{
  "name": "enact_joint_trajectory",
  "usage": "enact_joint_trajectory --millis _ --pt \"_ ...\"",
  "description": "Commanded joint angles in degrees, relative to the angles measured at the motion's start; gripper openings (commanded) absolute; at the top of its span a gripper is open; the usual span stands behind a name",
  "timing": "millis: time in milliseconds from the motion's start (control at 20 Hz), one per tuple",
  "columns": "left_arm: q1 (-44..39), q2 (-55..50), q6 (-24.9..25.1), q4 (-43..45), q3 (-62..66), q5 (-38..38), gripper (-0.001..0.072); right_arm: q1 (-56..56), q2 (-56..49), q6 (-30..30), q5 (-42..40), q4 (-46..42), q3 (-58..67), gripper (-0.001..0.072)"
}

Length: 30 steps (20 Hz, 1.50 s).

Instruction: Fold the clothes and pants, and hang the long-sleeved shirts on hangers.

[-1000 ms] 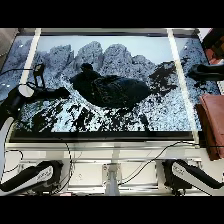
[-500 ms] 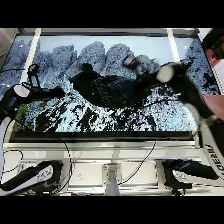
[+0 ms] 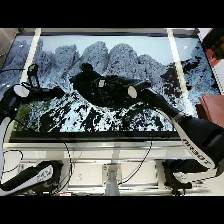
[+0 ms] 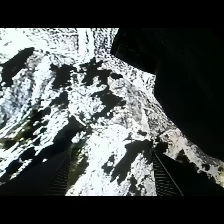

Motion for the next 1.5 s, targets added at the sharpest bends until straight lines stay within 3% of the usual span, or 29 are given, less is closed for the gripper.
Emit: enact_joint_trajectory --millis 0,600,1000,1150,1300,1450 --pt "0.04 0.02 0.00 0.00 0.02 0.52 0.0538 1.77 -1.97 -1.75 -2.21 0.59 -0.09 0.0685" --pt "0.04 0.02 -0.02 -0.04 0.02 0.52 0.0538 4.04 2.67 -2.38 7.80 1.57 -0.48 0.0677" --pt "0.02 0.02 -0.02 -0.04 0.02 0.57 0.0538 6.38 -1.79 -2.34 -4.81 1.77 -3.50 0.0684" --pt "0.02 0.02 -0.02 -0.04 0.02 0.57 0.0538 7.91 -3.23 -2.14 -16.39 -0.70 -3.72 0.0674" --pt "0.02 0.02 -0.02 -0.04 0.02 0.57 0.0538 7.32 -3.87 -2.14 -20.65 -1.92 -3.72 0.0487" --pt "0.02 0.02 -0.02 -0.02 0.02 0.57 0.0538 6.38 -3.39 -2.21 -19.17 -4.83 -3.69 0.0236"
